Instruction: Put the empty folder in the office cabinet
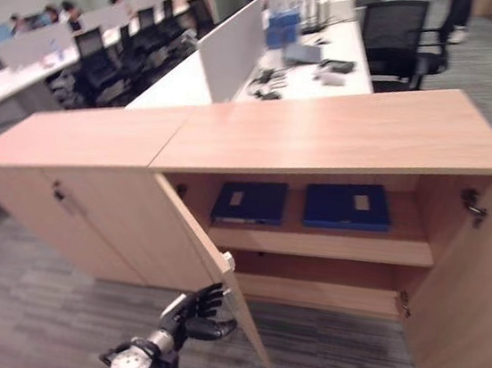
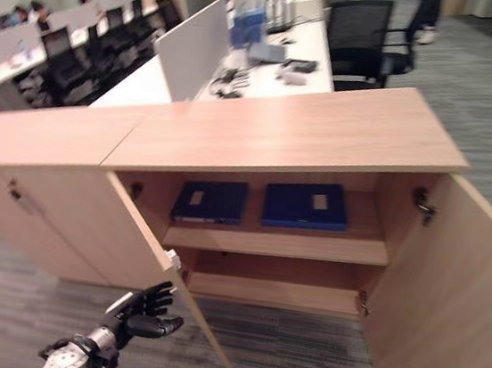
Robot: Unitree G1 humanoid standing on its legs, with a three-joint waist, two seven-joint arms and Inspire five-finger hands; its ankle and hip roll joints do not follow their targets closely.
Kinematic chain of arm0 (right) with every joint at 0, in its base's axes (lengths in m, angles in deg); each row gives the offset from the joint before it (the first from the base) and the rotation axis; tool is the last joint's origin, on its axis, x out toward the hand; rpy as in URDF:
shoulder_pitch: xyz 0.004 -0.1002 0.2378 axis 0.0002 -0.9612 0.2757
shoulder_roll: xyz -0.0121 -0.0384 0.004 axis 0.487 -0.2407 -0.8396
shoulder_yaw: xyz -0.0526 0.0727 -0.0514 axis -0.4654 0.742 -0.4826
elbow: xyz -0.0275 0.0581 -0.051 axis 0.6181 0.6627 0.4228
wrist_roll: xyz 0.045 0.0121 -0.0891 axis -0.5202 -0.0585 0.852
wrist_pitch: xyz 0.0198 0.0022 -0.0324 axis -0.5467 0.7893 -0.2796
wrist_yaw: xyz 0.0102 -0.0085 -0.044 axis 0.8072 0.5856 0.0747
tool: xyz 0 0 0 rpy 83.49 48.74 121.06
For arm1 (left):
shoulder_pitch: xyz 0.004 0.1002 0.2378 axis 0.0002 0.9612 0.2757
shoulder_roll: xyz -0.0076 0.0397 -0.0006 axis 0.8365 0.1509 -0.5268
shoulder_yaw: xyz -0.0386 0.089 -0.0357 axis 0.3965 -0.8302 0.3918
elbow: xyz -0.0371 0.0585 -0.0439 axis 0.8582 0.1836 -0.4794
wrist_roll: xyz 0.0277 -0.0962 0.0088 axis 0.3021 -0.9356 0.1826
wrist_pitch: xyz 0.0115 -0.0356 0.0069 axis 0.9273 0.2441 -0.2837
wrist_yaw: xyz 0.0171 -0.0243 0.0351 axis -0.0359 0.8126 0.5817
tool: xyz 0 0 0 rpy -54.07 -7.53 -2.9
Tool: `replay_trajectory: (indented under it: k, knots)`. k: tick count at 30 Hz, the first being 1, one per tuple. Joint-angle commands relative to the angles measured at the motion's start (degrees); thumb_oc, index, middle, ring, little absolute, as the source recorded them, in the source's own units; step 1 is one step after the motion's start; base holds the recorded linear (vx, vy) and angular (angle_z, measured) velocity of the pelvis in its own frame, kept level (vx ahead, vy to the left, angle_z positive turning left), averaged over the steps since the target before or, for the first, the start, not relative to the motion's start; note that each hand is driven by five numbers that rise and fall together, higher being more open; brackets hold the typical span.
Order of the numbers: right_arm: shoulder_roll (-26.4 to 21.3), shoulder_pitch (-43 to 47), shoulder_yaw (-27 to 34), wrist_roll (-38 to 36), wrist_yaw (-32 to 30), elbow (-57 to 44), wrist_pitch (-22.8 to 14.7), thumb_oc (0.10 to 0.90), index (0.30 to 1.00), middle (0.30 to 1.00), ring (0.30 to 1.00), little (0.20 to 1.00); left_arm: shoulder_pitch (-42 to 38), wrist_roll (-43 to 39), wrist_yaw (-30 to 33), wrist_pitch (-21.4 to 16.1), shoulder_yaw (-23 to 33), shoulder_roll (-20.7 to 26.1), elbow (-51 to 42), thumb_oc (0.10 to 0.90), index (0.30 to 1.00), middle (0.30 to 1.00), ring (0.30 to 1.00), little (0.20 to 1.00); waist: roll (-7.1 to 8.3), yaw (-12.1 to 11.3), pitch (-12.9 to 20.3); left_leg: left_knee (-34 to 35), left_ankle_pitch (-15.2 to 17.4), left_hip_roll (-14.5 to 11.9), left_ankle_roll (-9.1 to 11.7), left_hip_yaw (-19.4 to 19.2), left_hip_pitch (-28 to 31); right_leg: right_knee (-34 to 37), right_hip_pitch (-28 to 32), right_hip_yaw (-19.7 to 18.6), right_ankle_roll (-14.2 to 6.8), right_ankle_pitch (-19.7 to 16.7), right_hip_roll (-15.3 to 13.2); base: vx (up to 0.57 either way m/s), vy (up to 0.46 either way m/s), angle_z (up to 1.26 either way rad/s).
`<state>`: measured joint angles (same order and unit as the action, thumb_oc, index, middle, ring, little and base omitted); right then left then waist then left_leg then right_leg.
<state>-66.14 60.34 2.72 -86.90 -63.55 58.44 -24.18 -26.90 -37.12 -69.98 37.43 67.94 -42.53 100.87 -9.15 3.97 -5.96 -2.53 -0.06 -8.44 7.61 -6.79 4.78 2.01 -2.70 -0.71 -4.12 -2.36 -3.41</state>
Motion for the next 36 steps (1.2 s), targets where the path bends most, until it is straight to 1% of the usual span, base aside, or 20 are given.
replay_trajectory:
  k: [1,4,8,11,13,14,15,17,18,19,20,21,22,23,25,28,31,34,35,36]
  knots:
    - [-0.3,0.02,0.39,-1.44,-0.48,-0.5,-0.96,0.8,0.9,0.9,0.9,0.9,-4.2,-2.4,-1.08,-5.54,0.56,0.81,-6.01,0.8,0.9,0.9,0.9,0.9,1.79,-0.3,-0.08,-0.01,-4.95,0.93,-0.41,5.76,-4.84,0.53,9.67,-2.44,-1.99,6.99,-3.83,0.14,0.056,-0.41]
    - [0.59,0.35,-0.07,-1.92,-0.7,-0.71,-0.96,0.8,0.9,0.9,0.9,0.9,-6.74,-2.37,0.3,-6.0,0.11,-0.2,-3.76,0.8,0.9,0.9,0.9,0.9,1.76,-0.12,-0.37,3.25,-6.43,2.17,-0.26,8.66,-6.83,1.15,10.17,-5.76,-1.86,7.26,-3.01,0.15,0.015,-0.43]
    - [2.38,-0.03,-2.23,-1.21,-0.39,-1.27,-0.48,0.8,0.9,0.9,0.9,0.9,-10.99,-3.8,3.63,-6.62,2.04,-1.21,2.24,0.8,0.9,0.9,0.9,0.9,2.44,-0.26,-0.9,4.21,-8.46,1.95,0.25,9.08,-10.09,0.7,10.87,-9.49,-1.8,8.35,-2.17,0.18,0.045,-0.94]
    - [3.55,-0.11,-3.25,-0.67,0.3,-1.34,-0.31,0.8,0.9,0.9,0.9,0.9,-13.79,-3.82,6.55,-7.6,5.34,-0.15,8.44,0.8,0.9,0.9,0.9,0.9,3.22,-0.34,-0.44,4.97,-8.39,1.28,0.14,6.55,-9.39,0.06,11.88,-11.54,-2.05,9.62,-1.54,0.15,0.075,-0.16]
    - [4.05,-0.51,-3.24,-0.72,0.52,-1.45,-0.31,0.8,0.9,0.9,0.9,0.9,-14.77,-3.11,7.37,-7.71,6.26,0.61,11.03,0.8,0.9,0.9,0.9,0.9,3.67,-0.42,0.06,5.61,-8.34,1.04,0.05,5.08,-8.43,-0.14,12.37,-11.85,-2.19,9.98,-1.71,0.21,0.112,-0.49]
    - [4.88,-1.46,-2.96,-1.38,1.07,-1.43,-0.48,0.8,0.9,0.9,0.9,0.9,-17.1,-1.52,9.06,-7.36,8.63,3.23,17.36,0.8,0.9,0.9,0.9,0.9,4.74,-0.02,1.37,6.05,-7.83,0.98,-0.27,3.29,-7.13,-1.39,12.89,-12.17,-2.71,10.71,-2.01,0.36,0.184,-0.53]
    - [5.27,-1.92,-2.67,-2.05,1.33,-1.44,-0.64,0.8,0.9,0.9,0.9,0.9,-18.99,-0.98,9.94,-7.28,9.63,4.8,20.67,0.8,0.9,0.9,0.9,0.9,5.4,0.15,1.73,6.14,-7.37,1.13,-0.62,2.51,-6.29,-2.9,12.82,-12.43,-3.08,11.21,-2.26,0.4,0.255,-0.59]
    - [6.44,-2.23,-1.16,-6.87,1.82,-2.18,-1.7,0.8,0.9,0.9,0.9,0.9,-26.44,-1.73,12.47,-6.65,13.63,10.24,33.14,0.8,0.9,0.9,0.9,0.9,7.46,0.9,2.43,5.99,-5.04,1.77,-2.25,-0.79,-3.82,-8.75,10.76,-12.72,-5.51,11.79,-3.16,0.31,0.296,-0.71]
    - [6.96,-2.01,-0.83,-9.46,1.86,-2.54,-2.27,0.8,0.9,0.9,0.9,0.9,-32.06,-3.95,13.5,-6.44,15.75,14.99,38.99,0.8,0.9,0.9,0.9,0.9,8.46,1.51,1.98,6.16,-3.47,2.06,-3.06,-2.83,-1.98,-14.18,7.24,-11.36,-8.98,10.04,-3.24,0.21,0.3,-1.18]
    - [7.02,-1.65,-0.89,-10.54,2.07,-2.73,-2.4,0.8,0.9,0.9,0.9,0.9,-33.32,-5.21,14.13,-6.44,16.88,17.09,39.44,0.8,0.9,0.9,0.9,0.9,8.8,1.95,0.87,6.34,-2.93,2.11,-3.37,-4.0,-0.49,-19.0,4.55,-10.1,-10.46,7.61,-3.29,0.12,0.318,-0.78]
    - [7.24,-1.32,-1.22,-10.27,1.69,-3.11,-2.56,0.8,0.9,0.9,0.9,0.9,-35.7,-4.15,14.25,-6.47,17.82,22.11,41.59,0.8,0.9,0.9,0.9,0.9,8.13,2.23,-0.13,7.53,-1.83,1.3,-3.45,-5.76,0.74,-23.94,-1.03,-3.68,-10.88,5.5,-3.71,0.07,0.194,-0.79]
    - [7.18,-1.28,-1.54,-9.9,1.82,-3.27,-2.39,0.8,0.9,0.9,0.9,0.9,-36.15,-3.29,14.4,-6.37,18.05,23.7,42.1,0.8,0.9,0.9,0.9,0.9,8.9,2.16,-0.12,7.53,-0.78,2.13,-3.33,-6.43,1.3,-19.61,-1.07,-0.93,-10.88,4.88,-5.66,0.11,0.123,-0.36]
    - [7.09,-1.83,-2.14,-8.77,1.92,-3.03,-2.42,0.8,0.9,0.9,0.9,0.9,-37.54,-0.84,14.07,-6.41,17.59,26.48,43.26,0.8,0.9,0.9,0.9,0.9,9.91,1.35,-0.04,7.53,-0.23,3.3,-3.23,-6.54,1.45,-12.83,0.17,3.7,-10.7,2.22,-8.43,0.15,0.014,-0.54]
    - [6.88,-2.65,-2.58,-8.14,2.13,-3.06,-2.57,0.8,0.9,0.9,0.9,0.9,-38.06,-0.07,14.09,-6.85,17.36,27.4,43.03,0.8,0.9,0.9,0.9,0.9,10.01,1.54,0.3,7.53,0.12,3.45,-3.15,-6.8,1.56,-11.04,0.53,3.6,-10.33,2.19,-8.68,0.15,0.01,-0.51]
    - [5.91,-4.03,-3.26,-7.03,2.74,-3.19,-2.71,0.8,0.9,0.9,0.9,0.9,-39.25,0.79,14.17,-7.21,16.57,28.63,43.11,0.8,0.9,0.9,0.9,0.9,10.15,1.95,0.82,7.53,0.48,3.74,-3.04,-6.32,1.25,-9.49,0.65,1.24,-10.5,0.33,-8.66,0.1,-0.003,0.23]
    - [5.29,-4.96,-3.59,-5.87,3.07,-2.41,-2.57,0.8,0.9,0.9,0.9,0.9,-40.44,1.55,14.34,-7.54,16.16,30.77,42.81,0.8,0.9,0.9,0.9,0.9,10.07,1.64,1.7,7.53,0.98,3.61,-2.89,-6.73,1.39,-7.41,1.12,1.42,-10.52,-1.03,-9.82,0.08,-0.008,0.23]
    - [4.95,-4.56,-2.1,-6.24,2.8,-1.43,-2.36,0.8,0.9,0.9,0.9,0.9,-40.06,1.28,14.63,-8.13,16.74,30.42,41.66,0.8,0.9,0.9,0.9,0.9,10.03,1.34,2.77,7.53,1.9,4.21,-2.93,-6.94,1.99,-4.95,2.81,2.18,-10.66,-1.43,-10.63,0.11,0.008,-0.08]
    - [5.11,-4.75,-1.58,-6.31,2.73,-0.77,-2.27,0.8,0.9,0.9,0.9,0.9,-38.47,1.06,14.65,-8.67,16.93,28.88,39.93,0.8,0.9,0.9,0.9,0.9,9.74,0.99,3.26,7.53,2.23,4.35,-3.01,-6.92,2.33,-4.08,3.98,2.8,-10.72,-1.16,-10.72,0.06,0.007,-0.15]
    - [5.45,-4.57,-1.41,-6.34,2.69,-0.75,-2.36,0.8,0.9,0.9,0.9,0.9,-37.24,1.81,14.84,-8.91,16.47,26.88,37.97,0.8,0.9,0.9,0.9,0.9,9.64,0.71,3.25,7.53,2.38,4.32,-3.11,-6.92,2.53,-4.21,4.29,3.13,-10.64,-0.6,-10.69,0.02,0.002,-0.16]
    - [6.06,-3.61,-0.76,-6.82,2.23,-1.17,-2.51,0.8,0.9,0.9,0.9,0.9,-34.43,2.95,14.95,-9.09,15.35,22.68,33.81,0.8,0.9,0.9,0.9,0.9,9.55,0.26,2.61,7.53,2.35,4.16,-3.38,-7.02,2.48,-6.03,3.43,4.04,-10.49,-0.06,-10.49,0.01,0.001,-0.13]
